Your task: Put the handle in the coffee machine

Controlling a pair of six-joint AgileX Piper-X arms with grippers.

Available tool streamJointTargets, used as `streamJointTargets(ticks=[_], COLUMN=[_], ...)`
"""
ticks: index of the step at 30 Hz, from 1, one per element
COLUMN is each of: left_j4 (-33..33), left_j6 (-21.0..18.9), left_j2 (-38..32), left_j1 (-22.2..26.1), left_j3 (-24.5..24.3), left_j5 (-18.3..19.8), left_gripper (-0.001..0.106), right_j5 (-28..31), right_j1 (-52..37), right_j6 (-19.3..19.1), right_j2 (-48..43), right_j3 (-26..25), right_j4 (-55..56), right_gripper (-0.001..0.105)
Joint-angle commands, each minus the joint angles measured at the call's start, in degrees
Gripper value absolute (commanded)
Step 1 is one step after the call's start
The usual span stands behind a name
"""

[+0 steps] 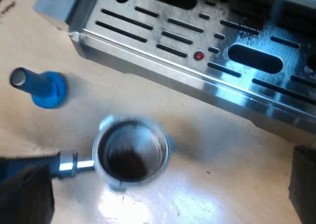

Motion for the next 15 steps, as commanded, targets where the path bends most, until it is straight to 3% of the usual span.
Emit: streamJointTargets(ticks=[1, 6, 8, 15], left_j4=[-1.9, -1.7, -1.9, -2.4], left_j6=[0.7, 2.0, 2.4, 3.3], left_j2=[-0.5, -0.7, -0.7, -0.7], left_j1=[1.2, 8.2, 12.2, 17.1], left_j3=[-1.1, -1.1, -1.5, -1.8], left_j5=[1.3, 1.9, 1.9, 2.8], left_gripper=[0.000, 0.000, 0.000, 0.000], right_j5=[0.5, 0.9, 4.2, 14.2], right_j1=[0.0, 1.1, 5.0, 12.9], right_j6=[-0.7, -0.7, -0.7, 1.7], right_j2=[-2.1, -3.0, -3.0, -3.1], right_j3=[-0.6, -0.6, -0.4, 2.0], right_j4=[0.3, 0.2, -0.1, -4.8], right_gripper=[0.098, 0.098, 0.098, 0.098])
